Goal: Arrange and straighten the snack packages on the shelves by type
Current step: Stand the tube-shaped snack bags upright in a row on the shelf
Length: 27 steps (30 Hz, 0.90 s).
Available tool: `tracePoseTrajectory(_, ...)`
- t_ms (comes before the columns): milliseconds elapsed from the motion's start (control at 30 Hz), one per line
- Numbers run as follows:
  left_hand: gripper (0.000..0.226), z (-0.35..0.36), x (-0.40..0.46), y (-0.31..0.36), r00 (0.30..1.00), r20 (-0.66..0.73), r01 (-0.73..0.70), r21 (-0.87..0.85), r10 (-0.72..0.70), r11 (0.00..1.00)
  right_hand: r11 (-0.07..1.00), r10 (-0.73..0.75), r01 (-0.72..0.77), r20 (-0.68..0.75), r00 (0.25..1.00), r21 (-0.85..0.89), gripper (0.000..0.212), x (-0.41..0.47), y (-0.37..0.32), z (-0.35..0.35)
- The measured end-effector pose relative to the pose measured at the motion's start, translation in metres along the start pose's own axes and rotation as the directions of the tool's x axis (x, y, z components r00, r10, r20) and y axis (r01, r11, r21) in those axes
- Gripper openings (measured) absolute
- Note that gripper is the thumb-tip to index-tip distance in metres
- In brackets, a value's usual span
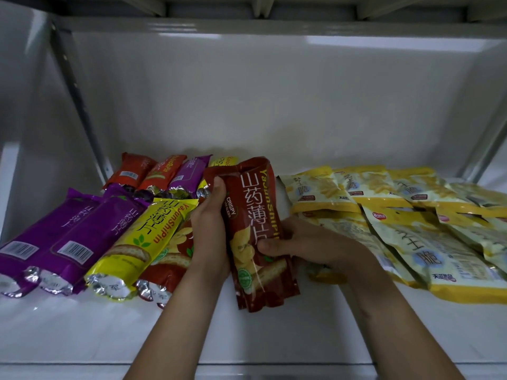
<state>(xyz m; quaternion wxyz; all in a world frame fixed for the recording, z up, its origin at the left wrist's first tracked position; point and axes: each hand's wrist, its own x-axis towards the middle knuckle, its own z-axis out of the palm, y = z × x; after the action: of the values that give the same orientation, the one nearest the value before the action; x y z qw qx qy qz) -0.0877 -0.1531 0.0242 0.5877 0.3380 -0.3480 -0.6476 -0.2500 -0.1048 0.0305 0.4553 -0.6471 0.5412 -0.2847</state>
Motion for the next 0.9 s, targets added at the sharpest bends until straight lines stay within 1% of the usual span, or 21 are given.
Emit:
tracePoseTrajectory(33,0.063,-0.001,0.000,0.000,0.999,0.032,0.010,-0.006,-0.010,1.000,1.000,-0.004,0.004,-0.001,1.000,-0.004,0.061,0.000,0.000,0.000)
tracePoseTrajectory(67,0.066,-0.001,0.000,0.000,0.998,0.061,0.014,-0.011,-0.013,1.000,1.000,-0.012,0.012,0.000,1.000,-0.009,0.061,0.001,-0.001,0.000)
tracePoseTrajectory(167,0.068,-0.003,-0.001,0.001,0.994,0.103,0.021,0.006,-0.021,1.000,0.999,-0.028,0.028,0.042,0.999,-0.015,0.085,0.005,0.003,-0.002)
tracePoseTrajectory(200,0.069,-0.004,-0.001,0.002,0.995,0.096,0.027,0.015,-0.028,1.000,0.999,-0.034,0.034,0.054,0.998,-0.008,0.089,0.006,0.005,-0.003)
tracePoseTrajectory(267,0.063,-0.005,0.000,0.003,0.997,0.075,0.033,0.016,-0.035,0.999,0.998,-0.055,0.054,0.082,0.995,0.010,0.088,0.006,0.007,-0.003)
tracePoseTrajectory(367,0.048,-0.006,0.000,0.005,0.998,0.058,-0.005,-0.001,0.005,1.000,0.997,-0.072,0.070,0.099,0.992,0.026,0.086,0.004,0.005,-0.002)
tracePoseTrajectory(433,0.044,-0.006,-0.001,0.005,0.998,0.055,-0.033,-0.011,0.033,0.999,0.998,-0.063,0.060,0.100,0.993,0.035,0.087,0.001,0.001,-0.001)
tracePoseTrajectory(467,0.044,-0.006,-0.001,0.005,0.997,0.054,-0.045,-0.015,0.045,0.999,0.997,-0.064,0.061,0.090,0.994,0.037,0.084,0.001,0.001,0.000)
tracePoseTrajectory(500,0.047,-0.005,-0.001,0.005,0.997,0.058,-0.053,-0.020,0.054,0.998,0.997,-0.068,0.065,0.071,0.995,0.038,0.074,0.002,0.000,0.001)
tracePoseTrajectory(567,0.058,-0.003,-0.001,0.004,0.995,0.080,-0.054,-0.046,0.058,0.997,0.994,-0.083,0.081,0.015,0.996,0.066,0.046,0.001,-0.002,0.003)
tracePoseTrajectory(600,0.065,-0.002,-0.002,0.003,0.993,0.102,-0.047,-0.064,0.053,0.997,0.993,-0.084,0.086,-0.022,0.996,0.083,0.039,0.001,-0.003,0.003)
tracePoseTrajectory(633,0.069,-0.002,-0.001,0.002,0.990,0.134,-0.039,-0.073,0.049,0.997,0.992,-0.086,0.091,-0.061,0.994,0.091,0.039,0.002,-0.003,0.002)
tracePoseTrajectory(667,0.070,-0.001,-0.001,0.000,0.984,0.175,-0.032,-0.070,0.043,0.997,0.991,-0.090,0.099,-0.094,0.991,0.095,0.044,0.003,-0.003,0.001)
tracePoseTrajectory(733,0.061,-0.001,-0.001,-0.003,0.973,0.228,-0.019,-0.047,0.029,0.999,0.989,-0.088,0.103,-0.134,0.987,0.109,0.050,0.005,-0.001,0.001)
tracePoseTrajectory(833,0.045,-0.001,-0.001,-0.004,0.983,0.181,-0.033,-0.008,0.034,0.999,0.985,-0.067,0.088,-0.145,0.987,0.149,0.046,0.005,-0.003,0.005)
tracePoseTrajectory(900,0.037,-0.002,-0.001,-0.002,0.989,0.143,-0.047,0.006,0.045,0.999,0.991,-0.063,0.078,-0.125,0.990,0.112,0.054,0.004,-0.003,0.008)
